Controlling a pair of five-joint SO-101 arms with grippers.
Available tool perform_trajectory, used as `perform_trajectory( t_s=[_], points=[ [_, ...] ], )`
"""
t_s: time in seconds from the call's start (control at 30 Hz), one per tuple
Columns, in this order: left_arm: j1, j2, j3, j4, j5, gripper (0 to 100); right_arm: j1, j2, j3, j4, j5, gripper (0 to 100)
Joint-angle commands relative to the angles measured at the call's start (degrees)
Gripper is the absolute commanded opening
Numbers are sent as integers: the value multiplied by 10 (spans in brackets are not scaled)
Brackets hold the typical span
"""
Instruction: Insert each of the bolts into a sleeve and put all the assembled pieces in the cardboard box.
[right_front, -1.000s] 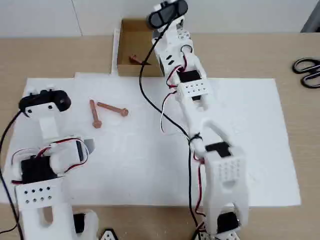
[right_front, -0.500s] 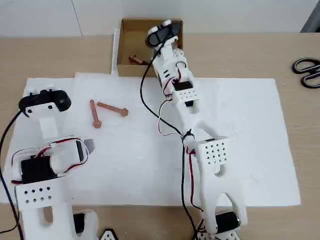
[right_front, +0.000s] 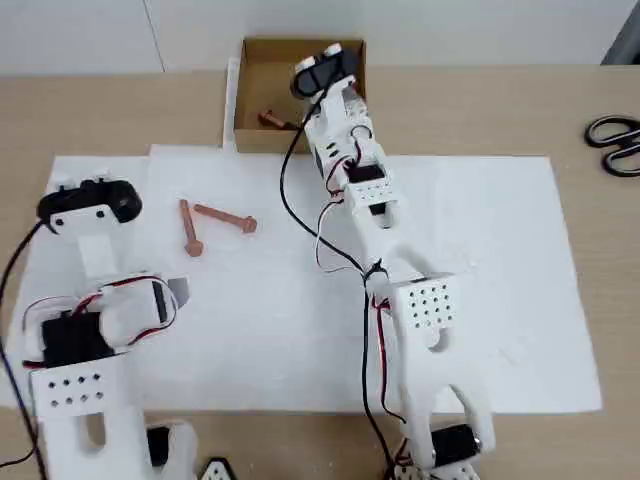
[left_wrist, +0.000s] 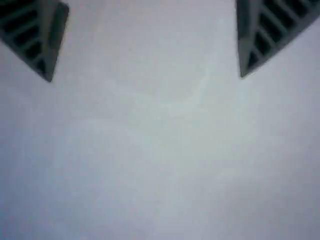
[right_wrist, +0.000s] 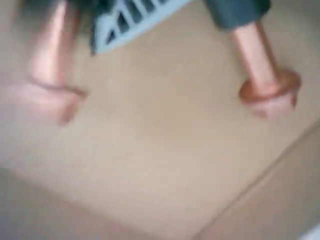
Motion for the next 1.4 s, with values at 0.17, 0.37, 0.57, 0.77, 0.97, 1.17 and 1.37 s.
perform_trajectory(
  t_s=[0.17,0.37,0.57,0.77,0.97,1.17,1.37],
  points=[
    [-2,-10,-6,-11,-4,225,11,-67,-30,7,6,195],
    [-3,-10,-7,-11,-4,225,30,-175,-30,124,4,195],
    [-6,-10,-7,-11,-4,225,60,-286,-30,294,3,195],
    [-6,-10,-7,-11,-4,225,70,-435,-30,511,3,195],
    [-6,-10,-7,-11,-4,225,65,-565,-27,699,3,195],
    [-4,-10,-7,-11,-4,225,65,-664,-27,893,5,195],
    [-4,-10,-7,-11,-4,225,84,-705,-19,897,6,195]
  ],
)
